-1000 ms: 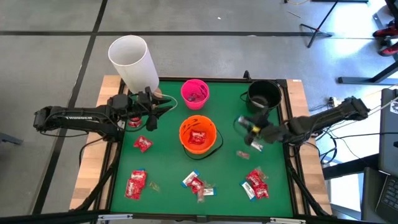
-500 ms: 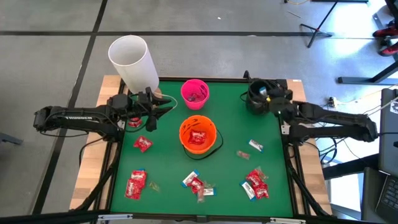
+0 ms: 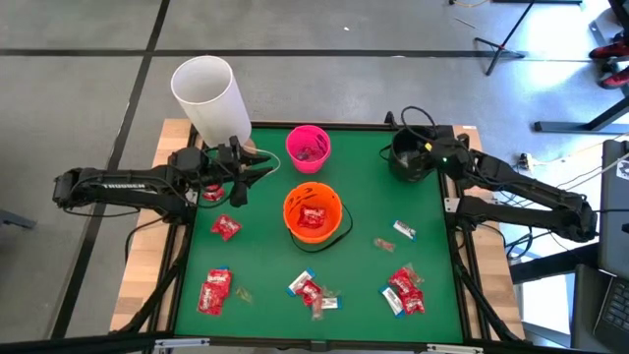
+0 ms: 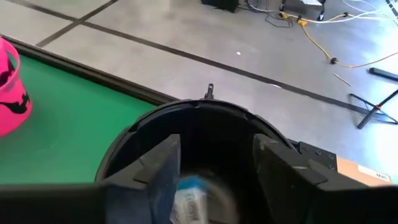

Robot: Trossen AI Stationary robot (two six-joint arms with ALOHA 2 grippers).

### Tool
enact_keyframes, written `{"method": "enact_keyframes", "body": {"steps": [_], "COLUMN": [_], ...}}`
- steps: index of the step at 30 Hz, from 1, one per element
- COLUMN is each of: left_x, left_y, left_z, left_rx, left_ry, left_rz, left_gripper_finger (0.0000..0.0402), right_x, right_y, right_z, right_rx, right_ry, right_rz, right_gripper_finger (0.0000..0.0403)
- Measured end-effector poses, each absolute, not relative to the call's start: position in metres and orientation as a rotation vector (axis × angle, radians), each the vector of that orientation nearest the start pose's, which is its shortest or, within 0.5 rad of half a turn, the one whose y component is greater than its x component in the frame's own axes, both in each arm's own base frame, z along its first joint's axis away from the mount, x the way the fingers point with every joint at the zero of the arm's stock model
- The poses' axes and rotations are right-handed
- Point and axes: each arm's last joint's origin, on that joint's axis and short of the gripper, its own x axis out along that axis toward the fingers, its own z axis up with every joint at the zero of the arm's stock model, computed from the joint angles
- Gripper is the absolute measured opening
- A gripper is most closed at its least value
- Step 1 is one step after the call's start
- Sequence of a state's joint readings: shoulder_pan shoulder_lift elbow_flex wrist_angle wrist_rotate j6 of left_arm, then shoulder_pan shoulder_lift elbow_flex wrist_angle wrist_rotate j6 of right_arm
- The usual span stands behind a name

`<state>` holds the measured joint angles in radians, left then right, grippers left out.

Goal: Sort candy
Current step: Put the white candy into the black bucket

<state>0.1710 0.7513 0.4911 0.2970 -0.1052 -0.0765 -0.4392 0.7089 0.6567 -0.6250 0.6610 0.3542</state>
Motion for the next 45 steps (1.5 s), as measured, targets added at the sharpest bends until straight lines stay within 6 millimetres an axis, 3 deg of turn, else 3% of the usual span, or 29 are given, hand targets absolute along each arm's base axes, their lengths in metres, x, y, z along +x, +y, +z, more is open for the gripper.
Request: {"method": "enact_keyframes", "body": {"steps": [2,10,14,21,30,37,45], "left_x": [0.173,0.173,0.173,0.173,0.173,0.173,0.173], "left_y": [0.033,0.033,0.033,0.033,0.032,0.032,0.032], "left_z": [0.282,0.282,0.282,0.283,0.282,0.282,0.280], "left_rx": [-0.075,-0.076,-0.092,-0.093,-0.093,-0.093,-0.070], "left_ry": [-0.048,-0.049,-0.051,-0.052,-0.049,-0.042,-0.022], "left_rz": [0.275,0.275,0.274,0.274,0.260,0.259,0.260], "left_gripper_finger": [0.0141,0.0141,0.0141,0.0141,0.0141,0.0141,0.0141], "right_x": [0.119,0.146,0.154,0.162,0.165,0.169,0.167], "right_y": [-0.074,-0.049,-0.029,0.003,0.030,0.040,0.040], "right_z": [0.266,0.273,0.268,0.239,0.193,0.164,0.153], "right_rx": [0.241,0.353,0.353,0.311,0.319,0.342,0.348], "right_ry": [0.517,0.457,0.510,0.785,1.095,1.146,1.175], "right_rz": [-1.111,-0.548,-0.431,-0.419,-0.447,-0.451,-0.448], "right_gripper_finger": [0.0219,0.0229,0.0229,0.0229,0.0229,0.0229,0.0229]}}
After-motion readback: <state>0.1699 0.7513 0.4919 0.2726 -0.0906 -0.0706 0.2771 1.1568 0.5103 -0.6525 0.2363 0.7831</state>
